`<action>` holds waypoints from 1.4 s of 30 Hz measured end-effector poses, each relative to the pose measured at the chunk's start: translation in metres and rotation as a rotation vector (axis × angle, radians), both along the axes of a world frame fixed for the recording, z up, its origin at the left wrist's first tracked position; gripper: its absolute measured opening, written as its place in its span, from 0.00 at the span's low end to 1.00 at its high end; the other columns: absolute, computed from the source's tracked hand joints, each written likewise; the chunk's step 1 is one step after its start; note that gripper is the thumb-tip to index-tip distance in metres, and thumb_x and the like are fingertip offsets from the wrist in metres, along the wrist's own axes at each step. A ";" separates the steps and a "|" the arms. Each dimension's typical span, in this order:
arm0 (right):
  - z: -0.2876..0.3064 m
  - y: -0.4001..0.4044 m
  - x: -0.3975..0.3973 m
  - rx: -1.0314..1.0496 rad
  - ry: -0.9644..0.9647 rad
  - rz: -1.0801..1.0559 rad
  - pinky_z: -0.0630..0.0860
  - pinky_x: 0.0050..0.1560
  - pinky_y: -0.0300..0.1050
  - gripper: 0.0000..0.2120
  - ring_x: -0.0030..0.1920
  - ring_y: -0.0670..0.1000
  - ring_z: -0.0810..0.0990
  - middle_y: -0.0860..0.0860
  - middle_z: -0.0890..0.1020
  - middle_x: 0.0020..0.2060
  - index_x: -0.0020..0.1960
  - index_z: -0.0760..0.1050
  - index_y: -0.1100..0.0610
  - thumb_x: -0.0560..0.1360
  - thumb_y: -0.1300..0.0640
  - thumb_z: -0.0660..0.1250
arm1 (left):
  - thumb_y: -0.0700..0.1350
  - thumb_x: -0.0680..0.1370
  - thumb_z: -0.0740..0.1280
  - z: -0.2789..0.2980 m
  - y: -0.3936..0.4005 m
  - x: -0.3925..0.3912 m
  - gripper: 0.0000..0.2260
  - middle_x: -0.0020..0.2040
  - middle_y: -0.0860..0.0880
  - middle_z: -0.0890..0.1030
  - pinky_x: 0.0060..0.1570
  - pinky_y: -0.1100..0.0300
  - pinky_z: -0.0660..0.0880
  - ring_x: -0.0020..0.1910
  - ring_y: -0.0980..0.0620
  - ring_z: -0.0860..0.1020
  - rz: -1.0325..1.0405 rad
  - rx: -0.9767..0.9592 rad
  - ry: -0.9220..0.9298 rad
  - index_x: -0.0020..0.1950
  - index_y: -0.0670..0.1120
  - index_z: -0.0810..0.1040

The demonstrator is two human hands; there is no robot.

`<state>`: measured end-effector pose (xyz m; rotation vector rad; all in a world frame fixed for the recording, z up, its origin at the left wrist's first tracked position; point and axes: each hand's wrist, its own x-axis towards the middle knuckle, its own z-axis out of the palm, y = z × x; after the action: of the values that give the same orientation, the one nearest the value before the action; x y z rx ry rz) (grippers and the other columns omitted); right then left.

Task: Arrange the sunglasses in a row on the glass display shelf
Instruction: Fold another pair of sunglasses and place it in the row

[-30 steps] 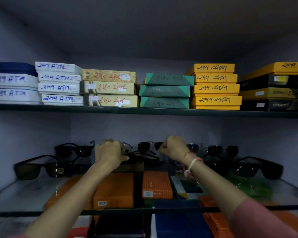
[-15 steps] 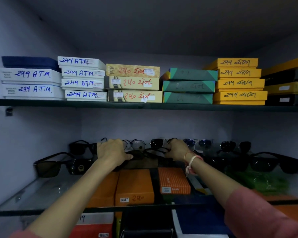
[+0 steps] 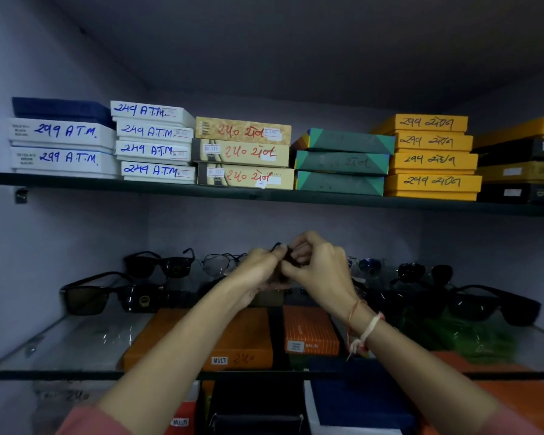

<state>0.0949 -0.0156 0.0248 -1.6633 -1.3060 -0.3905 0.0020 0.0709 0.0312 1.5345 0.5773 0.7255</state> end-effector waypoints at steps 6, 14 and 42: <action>0.003 -0.022 0.009 -0.062 0.137 0.255 0.80 0.43 0.31 0.10 0.42 0.41 0.85 0.48 0.87 0.40 0.49 0.80 0.55 0.70 0.52 0.73 | 0.42 0.78 0.67 0.003 0.008 -0.012 0.13 0.55 0.36 0.84 0.49 0.54 0.82 0.50 0.44 0.85 -0.085 -0.073 0.004 0.59 0.35 0.79; 0.009 -0.026 0.061 -0.172 0.001 0.114 0.75 0.57 0.37 0.14 0.54 0.42 0.80 0.48 0.84 0.55 0.57 0.83 0.52 0.72 0.50 0.72 | 0.47 0.78 0.68 0.008 0.003 -0.032 0.11 0.59 0.41 0.84 0.62 0.50 0.75 0.61 0.46 0.81 -0.371 0.081 0.239 0.56 0.42 0.80; 0.009 -0.038 0.080 -0.497 0.152 -0.248 0.70 0.30 0.43 0.11 0.32 0.52 0.77 0.54 0.81 0.32 0.34 0.79 0.61 0.70 0.54 0.68 | 0.45 0.72 0.72 0.004 -0.011 0.004 0.12 0.25 0.50 0.75 0.23 0.64 0.66 0.21 0.54 0.69 0.395 0.478 0.598 0.29 0.45 0.76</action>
<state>0.1750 -0.0539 0.0335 -2.2357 -1.1424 -0.0777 0.0063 0.0602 0.0353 2.1341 1.2455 0.7279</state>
